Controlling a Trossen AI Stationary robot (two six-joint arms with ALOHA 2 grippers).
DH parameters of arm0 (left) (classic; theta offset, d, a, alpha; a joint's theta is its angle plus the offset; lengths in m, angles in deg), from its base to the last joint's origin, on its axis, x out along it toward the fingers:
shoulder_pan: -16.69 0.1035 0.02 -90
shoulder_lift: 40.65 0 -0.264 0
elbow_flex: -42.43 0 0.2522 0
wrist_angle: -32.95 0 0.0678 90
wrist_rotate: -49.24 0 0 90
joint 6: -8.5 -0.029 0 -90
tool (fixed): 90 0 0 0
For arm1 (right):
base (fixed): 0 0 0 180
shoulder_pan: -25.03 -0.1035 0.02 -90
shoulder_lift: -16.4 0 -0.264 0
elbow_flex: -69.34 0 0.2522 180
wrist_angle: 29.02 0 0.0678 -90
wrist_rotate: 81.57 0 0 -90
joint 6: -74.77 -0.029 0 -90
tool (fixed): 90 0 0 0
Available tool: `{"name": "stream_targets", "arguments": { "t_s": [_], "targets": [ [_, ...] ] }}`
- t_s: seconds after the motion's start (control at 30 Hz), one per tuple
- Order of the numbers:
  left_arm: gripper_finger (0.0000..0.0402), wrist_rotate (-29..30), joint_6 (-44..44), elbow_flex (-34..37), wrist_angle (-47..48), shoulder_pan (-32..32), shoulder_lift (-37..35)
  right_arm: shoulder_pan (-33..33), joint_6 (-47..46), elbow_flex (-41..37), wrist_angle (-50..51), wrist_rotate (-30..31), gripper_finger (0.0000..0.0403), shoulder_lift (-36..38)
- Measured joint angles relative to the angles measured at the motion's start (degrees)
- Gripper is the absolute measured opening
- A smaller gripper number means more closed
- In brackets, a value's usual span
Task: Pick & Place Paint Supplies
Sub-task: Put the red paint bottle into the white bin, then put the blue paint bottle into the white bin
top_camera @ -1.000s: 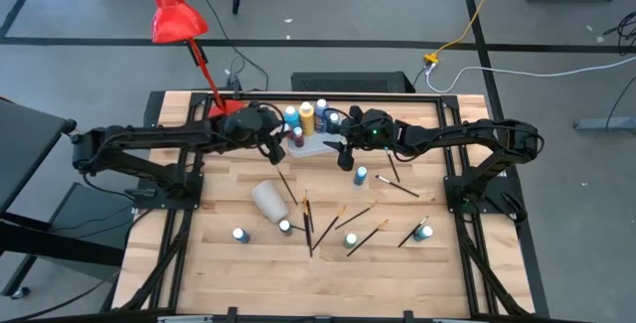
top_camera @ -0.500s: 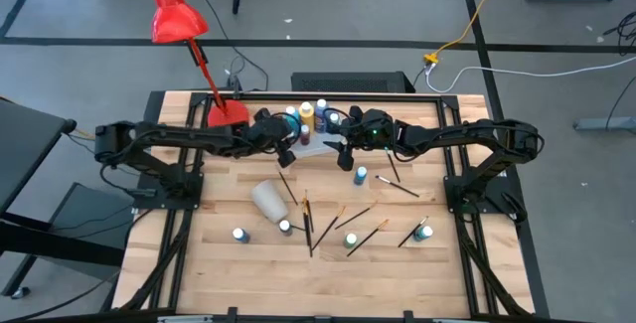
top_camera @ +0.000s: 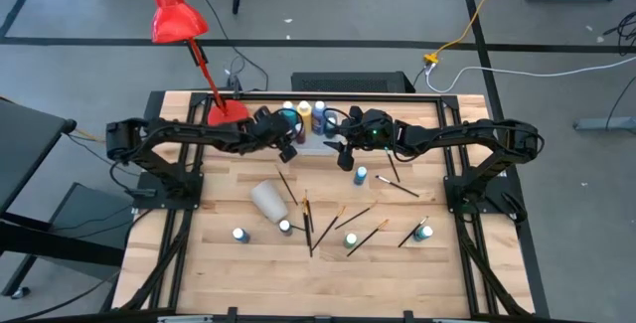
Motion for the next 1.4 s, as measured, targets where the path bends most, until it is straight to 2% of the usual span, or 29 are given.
{"name": "stream_targets", "arguments": {
  "t_s": [0.27,0.7,0.87,0.97,1.23,1.4],
  "targets": [
    [0.0156,-5.53,-0.09,-0.02,0.00,2.94,0.99,-0.01,-0.02,0.00,-0.01,0.00,0.0178,0.00],
    [0.0174,-5.58,-0.49,-0.07,0.18,4.68,1.88,0.00,0.00,0.00,0.00,0.00,0.0178,0.00],
    [0.0180,-3.77,0.00,-0.40,0.75,4.29,1.61,0.00,0.00,0.00,0.00,0.00,0.0178,0.00],
    [0.0181,-1.77,1.40,-2.13,2.04,3.71,0.63,0.00,0.00,0.00,0.02,0.00,0.0178,0.00],
    [0.0181,-1.22,1.60,-8.04,10.64,2.07,-4.15,-0.76,0.38,0.00,0.80,-0.81,0.0178,0.03],
    [0.0178,-3.72,3.19,-9.05,11.64,0.39,-8.53,-1.50,3.75,0.00,8.75,-0.83,0.0178,4.19]
  ]
}}
